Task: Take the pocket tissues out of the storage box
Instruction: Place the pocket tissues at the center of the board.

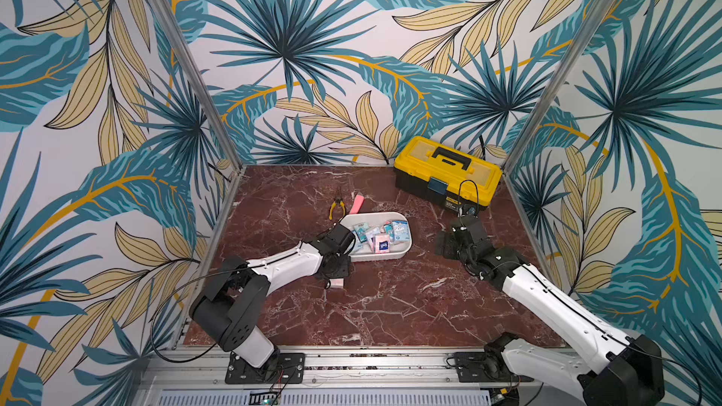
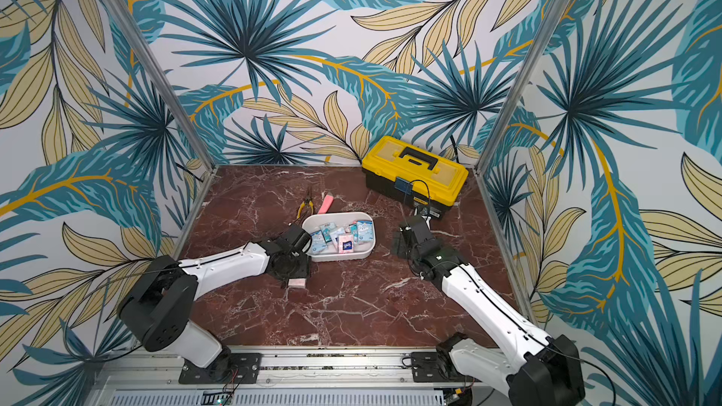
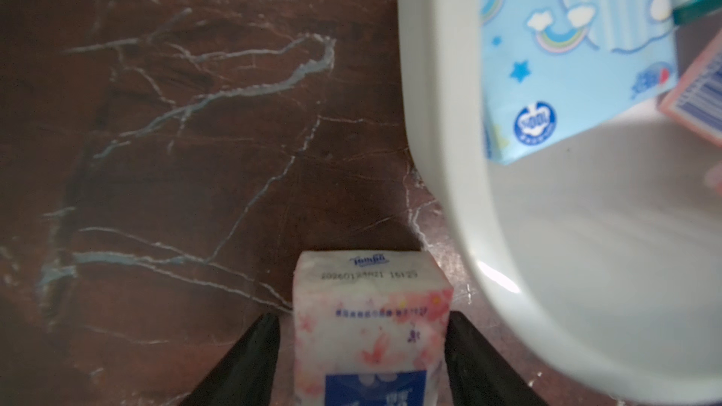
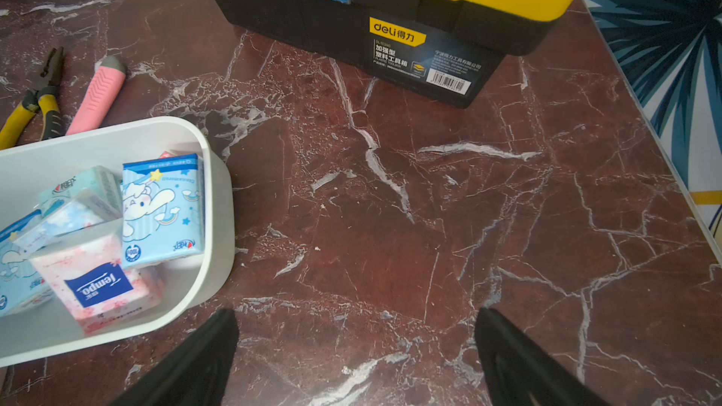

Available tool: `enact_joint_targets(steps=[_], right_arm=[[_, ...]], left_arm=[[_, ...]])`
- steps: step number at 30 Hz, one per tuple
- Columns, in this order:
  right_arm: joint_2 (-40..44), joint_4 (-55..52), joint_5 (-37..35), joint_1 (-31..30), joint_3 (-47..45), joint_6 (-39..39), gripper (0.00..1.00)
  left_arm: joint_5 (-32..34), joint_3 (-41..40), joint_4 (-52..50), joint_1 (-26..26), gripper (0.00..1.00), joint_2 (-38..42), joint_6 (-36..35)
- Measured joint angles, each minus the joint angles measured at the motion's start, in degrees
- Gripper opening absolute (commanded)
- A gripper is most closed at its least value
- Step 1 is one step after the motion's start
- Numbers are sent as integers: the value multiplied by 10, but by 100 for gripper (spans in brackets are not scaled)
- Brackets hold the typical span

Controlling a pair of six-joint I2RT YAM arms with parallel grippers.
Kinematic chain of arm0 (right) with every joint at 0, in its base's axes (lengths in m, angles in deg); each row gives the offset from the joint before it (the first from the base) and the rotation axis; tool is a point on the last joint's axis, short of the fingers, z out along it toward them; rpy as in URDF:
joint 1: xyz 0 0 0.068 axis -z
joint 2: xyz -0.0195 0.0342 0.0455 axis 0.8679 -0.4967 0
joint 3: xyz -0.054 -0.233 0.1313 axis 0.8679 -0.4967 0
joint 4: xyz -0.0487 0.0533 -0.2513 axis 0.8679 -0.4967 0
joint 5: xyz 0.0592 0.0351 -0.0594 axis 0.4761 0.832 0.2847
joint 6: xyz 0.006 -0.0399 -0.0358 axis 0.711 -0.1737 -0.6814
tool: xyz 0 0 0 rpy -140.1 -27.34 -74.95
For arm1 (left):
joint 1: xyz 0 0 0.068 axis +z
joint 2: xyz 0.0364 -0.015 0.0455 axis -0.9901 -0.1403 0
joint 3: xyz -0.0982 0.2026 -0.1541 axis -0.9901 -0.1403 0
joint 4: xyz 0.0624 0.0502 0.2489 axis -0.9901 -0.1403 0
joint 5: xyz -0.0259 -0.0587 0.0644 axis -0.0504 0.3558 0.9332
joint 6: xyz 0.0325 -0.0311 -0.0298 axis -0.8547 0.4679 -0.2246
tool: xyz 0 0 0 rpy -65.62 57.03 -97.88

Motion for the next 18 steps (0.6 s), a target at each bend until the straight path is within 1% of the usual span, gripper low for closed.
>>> enact_joint_targets(steps=[3,7,10,12,18], right_arm=[[0,0,0,0,0,0,99],[0,0,0,0,0,0,99],[0,0,0,0,0,0,99],[0,0,0,0,0,-1,99],[9,0,0,0,0,-2,99]], left_arm=[[6,0,-14,0,80,24,-1],[16,7,-38,0,91,70,-5],[19,24,-49,0,95,97,-12],[19,38,-52,0,97,114,-16],[10,88,-49,-5,98,132,-30]])
